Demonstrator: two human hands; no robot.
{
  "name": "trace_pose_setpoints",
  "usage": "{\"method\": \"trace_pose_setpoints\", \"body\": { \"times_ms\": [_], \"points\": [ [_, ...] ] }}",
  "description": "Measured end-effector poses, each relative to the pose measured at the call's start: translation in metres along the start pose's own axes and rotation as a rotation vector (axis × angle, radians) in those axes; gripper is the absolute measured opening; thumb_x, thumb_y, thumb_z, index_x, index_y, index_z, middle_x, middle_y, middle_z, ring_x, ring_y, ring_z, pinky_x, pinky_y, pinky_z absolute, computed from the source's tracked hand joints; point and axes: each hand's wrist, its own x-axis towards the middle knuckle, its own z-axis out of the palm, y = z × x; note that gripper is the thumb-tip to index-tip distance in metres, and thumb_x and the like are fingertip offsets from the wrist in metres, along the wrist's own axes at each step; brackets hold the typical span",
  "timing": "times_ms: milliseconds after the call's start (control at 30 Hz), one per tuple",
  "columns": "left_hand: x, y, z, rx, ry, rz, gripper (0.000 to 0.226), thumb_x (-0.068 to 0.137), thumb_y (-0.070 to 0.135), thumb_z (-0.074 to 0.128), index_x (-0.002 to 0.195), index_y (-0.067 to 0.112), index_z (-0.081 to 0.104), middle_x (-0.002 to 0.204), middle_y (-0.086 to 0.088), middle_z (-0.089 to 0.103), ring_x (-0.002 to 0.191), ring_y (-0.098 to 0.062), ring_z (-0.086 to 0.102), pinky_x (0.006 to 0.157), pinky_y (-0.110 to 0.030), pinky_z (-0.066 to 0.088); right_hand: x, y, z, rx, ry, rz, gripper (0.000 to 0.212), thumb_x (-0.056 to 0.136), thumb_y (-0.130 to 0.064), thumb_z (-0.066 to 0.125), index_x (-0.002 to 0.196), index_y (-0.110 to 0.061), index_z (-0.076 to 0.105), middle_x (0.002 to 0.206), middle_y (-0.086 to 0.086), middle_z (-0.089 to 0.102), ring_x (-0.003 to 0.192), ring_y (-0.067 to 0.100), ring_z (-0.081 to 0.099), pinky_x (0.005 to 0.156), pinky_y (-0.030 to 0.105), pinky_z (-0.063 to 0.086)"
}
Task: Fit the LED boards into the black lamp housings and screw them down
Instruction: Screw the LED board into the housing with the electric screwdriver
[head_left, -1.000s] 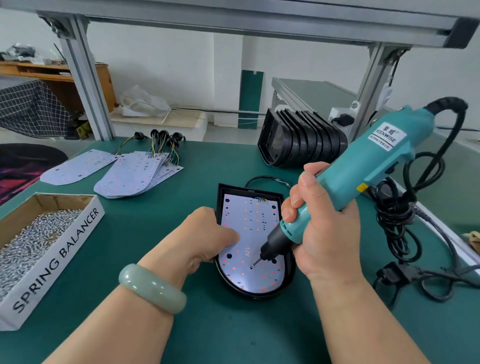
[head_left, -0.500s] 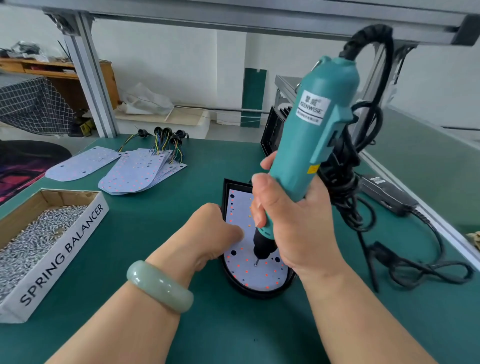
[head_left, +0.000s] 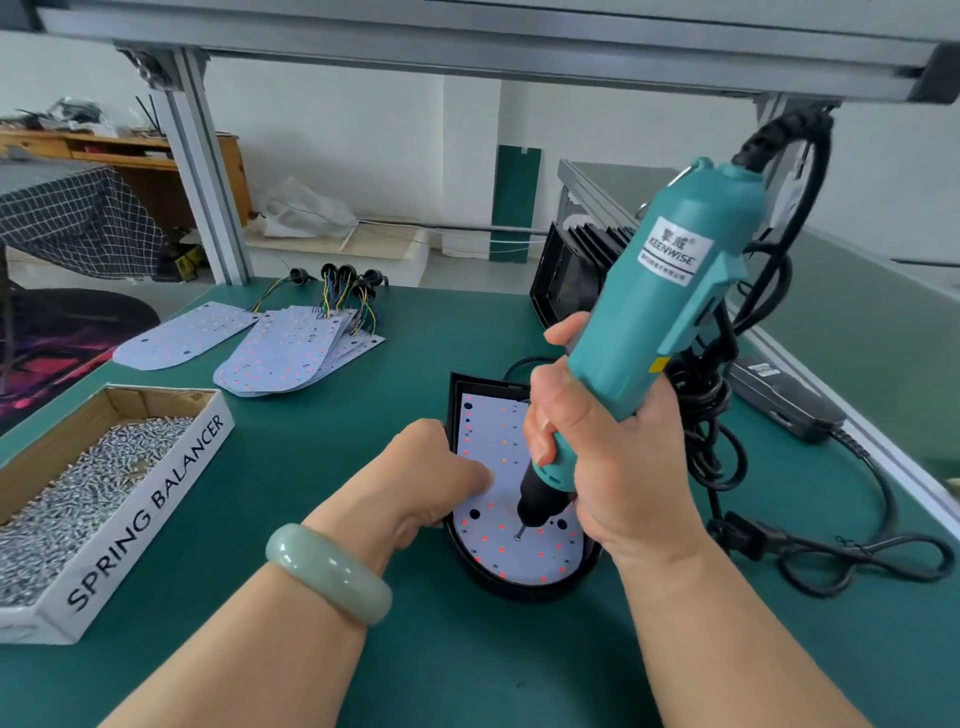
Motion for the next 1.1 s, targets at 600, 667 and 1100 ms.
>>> {"method": "trace_pose_setpoints", "body": {
  "times_ms": [600, 667, 1100],
  "points": [
    [-0.012, 0.007, -0.051, 0.125, 0.296, 0.140, 0.040, 0.081, 0.050, 0.060, 0.080, 0.011, 0.065, 0.079, -0.017, 0.068, 0.067, -0.027, 0.063, 0.073, -0.040, 0.054, 0.012, -0.012, -0.025, 0.350, 0.246, 0.026, 0.014, 0.084, -0.021, 0.046, 0.096, -0.019, 0.054, 0.053, -0.006, 0.047, 0.042, 0.009, 0.041, 0.050, 0.017, 0.037],
    [-0.016, 0.011, -0.084, 0.225, 0.533, 0.190, 0.031, 0.084, 0.041, 0.058, 0.069, 0.014, 0.064, 0.075, -0.012, 0.070, 0.069, -0.028, 0.064, 0.071, -0.035, 0.052, 0.012, -0.009, -0.027, 0.381, 0.301, 0.044, 0.013, 0.086, -0.025, 0.047, 0.096, -0.022, 0.055, 0.054, -0.007, 0.048, 0.043, 0.008, 0.041, 0.051, 0.017, 0.037],
    [-0.002, -0.049, -0.195, 1.098, 0.341, -0.307, 0.023, 0.093, 0.034, 0.055, 0.099, 0.028, 0.076, 0.101, 0.007, 0.070, 0.094, -0.011, 0.061, 0.083, -0.021, 0.048, 0.014, -0.003, -0.030, 0.478, 0.467, 0.104, 0.009, 0.090, -0.031, 0.052, 0.093, -0.024, 0.057, 0.059, -0.008, 0.047, 0.045, 0.007, 0.041, 0.053, 0.018, 0.039]
  ]
}}
